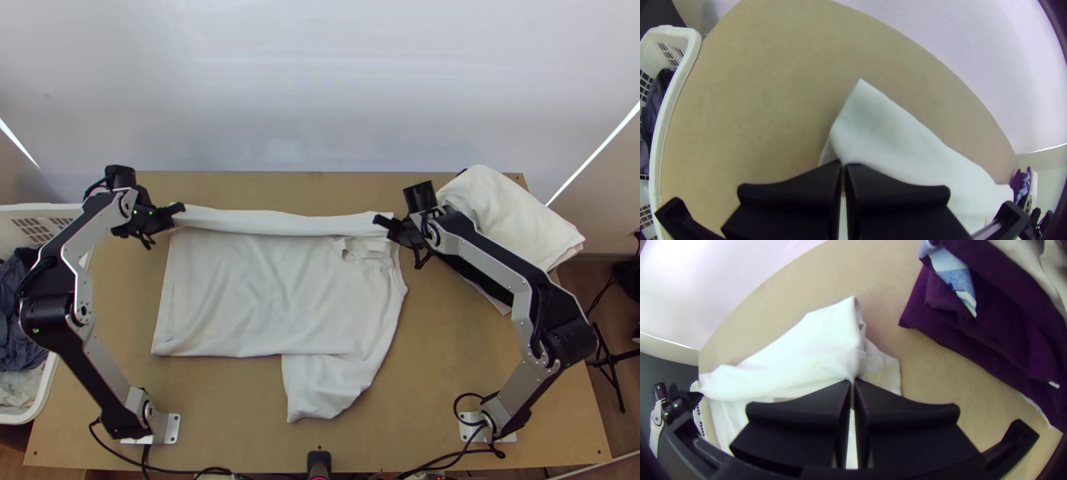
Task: Fold the t-shirt
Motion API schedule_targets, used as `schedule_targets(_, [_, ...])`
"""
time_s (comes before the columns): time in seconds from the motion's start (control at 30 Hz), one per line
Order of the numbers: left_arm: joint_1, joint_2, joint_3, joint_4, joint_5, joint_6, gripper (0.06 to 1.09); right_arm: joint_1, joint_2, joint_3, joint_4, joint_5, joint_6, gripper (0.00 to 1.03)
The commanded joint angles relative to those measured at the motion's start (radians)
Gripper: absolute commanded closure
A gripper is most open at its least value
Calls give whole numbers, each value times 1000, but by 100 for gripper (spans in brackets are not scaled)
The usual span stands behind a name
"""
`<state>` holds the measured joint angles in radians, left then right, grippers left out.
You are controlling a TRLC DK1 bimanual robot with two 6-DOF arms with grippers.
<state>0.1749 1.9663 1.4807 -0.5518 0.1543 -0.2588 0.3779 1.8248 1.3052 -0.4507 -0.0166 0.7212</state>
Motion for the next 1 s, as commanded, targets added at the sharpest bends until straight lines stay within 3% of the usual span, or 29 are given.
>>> schedule_targets(0.0, [-9, -50, -114, -5, 5, 24, 105, 30, -22, -70, 4, 21, 1, 100])
schedule_targets(0.2, [-9, -93, -191, -2, 31, 36, 105, 50, -32, -103, 38, 52, -6, 97])
schedule_targets(0.27, [-5, -109, -194, 0, 44, 41, 105, 67, -53, -113, 40, 53, -23, 73])
schedule_targets(0.3, [-5, -124, -203, 3, 48, 61, 99, 79, -70, -123, 41, 53, -32, 61])
schedule_targets(0.4, [-2, -185, -227, 29, 47, 73, 43, 108, -119, -142, 47, 53, -58, 39])
schedule_targets(0.43, [3, -215, -240, 47, 47, 76, 31, 113, -144, -153, 50, 53, -65, 34])
schedule_targets(0.53, [17, -323, -254, 61, 60, 102, 23, 130, -239, -188, 47, 52, -65, 24])
schedule_targets(0.6, [28, -400, -254, 52, 67, 121, 10, 148, -329, -210, -20, 52, -12, 24])
schedule_targets(0.7, [40, -508, -254, -2, 82, 148, 10, 225, -456, -239, -206, 52, 141, 24])
schedule_targets(0.8, [49, -595, -286, -10, 70, 167, 10, 312, -545, -248, -421, 50, 216, 24])
schedule_targets(0.83, [49, -612, -296, -27, 70, 170, 10, 332, -564, -261, -485, 35, 247, 24])
schedule_targets(0.9, [44, -649, -335, -48, 71, 176, 11, 346, -607, -317, -565, -86, 311, 24])
schedule_targets(0.97, [40, -685, -381, -48, 71, 173, 11, 365, -684, -377, -574, -115, 316, 24])
